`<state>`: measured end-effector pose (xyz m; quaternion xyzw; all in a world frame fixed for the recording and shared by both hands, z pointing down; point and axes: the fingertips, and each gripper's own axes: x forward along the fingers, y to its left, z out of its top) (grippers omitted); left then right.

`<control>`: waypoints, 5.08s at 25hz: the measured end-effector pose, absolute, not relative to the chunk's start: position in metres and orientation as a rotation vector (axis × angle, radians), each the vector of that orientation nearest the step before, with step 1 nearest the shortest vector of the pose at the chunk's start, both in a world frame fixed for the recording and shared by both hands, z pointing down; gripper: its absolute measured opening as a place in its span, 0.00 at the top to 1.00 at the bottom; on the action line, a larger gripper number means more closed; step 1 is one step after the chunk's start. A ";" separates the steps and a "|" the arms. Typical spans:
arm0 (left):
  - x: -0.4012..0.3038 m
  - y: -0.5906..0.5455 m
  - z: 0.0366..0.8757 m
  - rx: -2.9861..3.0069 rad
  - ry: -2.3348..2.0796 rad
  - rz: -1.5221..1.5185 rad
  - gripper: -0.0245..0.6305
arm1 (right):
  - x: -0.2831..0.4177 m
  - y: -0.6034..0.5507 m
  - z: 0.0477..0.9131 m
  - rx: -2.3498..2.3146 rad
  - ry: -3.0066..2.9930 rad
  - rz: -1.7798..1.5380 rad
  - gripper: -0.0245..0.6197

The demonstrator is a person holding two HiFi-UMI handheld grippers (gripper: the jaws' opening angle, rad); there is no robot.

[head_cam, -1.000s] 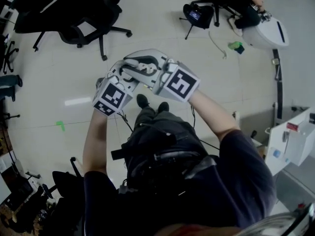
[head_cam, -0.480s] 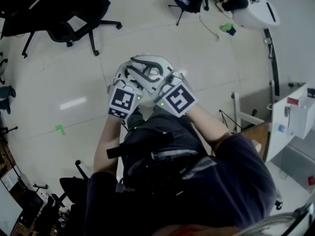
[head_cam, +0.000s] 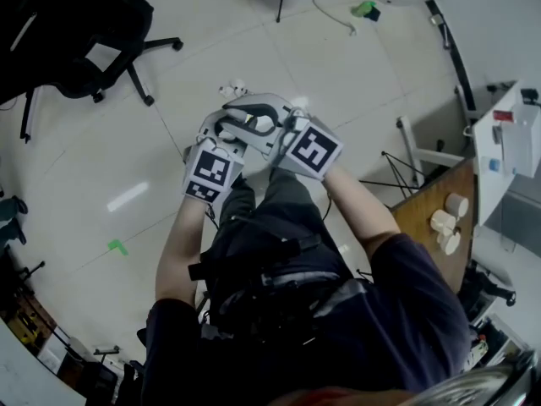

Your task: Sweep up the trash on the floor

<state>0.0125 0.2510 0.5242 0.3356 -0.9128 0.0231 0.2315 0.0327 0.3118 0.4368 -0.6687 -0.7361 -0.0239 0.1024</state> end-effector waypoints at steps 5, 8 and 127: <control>0.007 0.248 0.562 0.935 -2.445 0.052 0.83 | 0.023 0.311 0.475 -1.924 -2.147 -0.140 0.82; 0.000 0.250 0.579 0.932 -2.425 0.014 0.83 | 0.017 0.314 0.493 -1.899 -2.134 -0.205 0.82; -0.177 0.243 0.356 1.507 -2.427 0.546 0.84 | -0.169 0.311 0.270 -1.492 -2.748 -0.271 0.82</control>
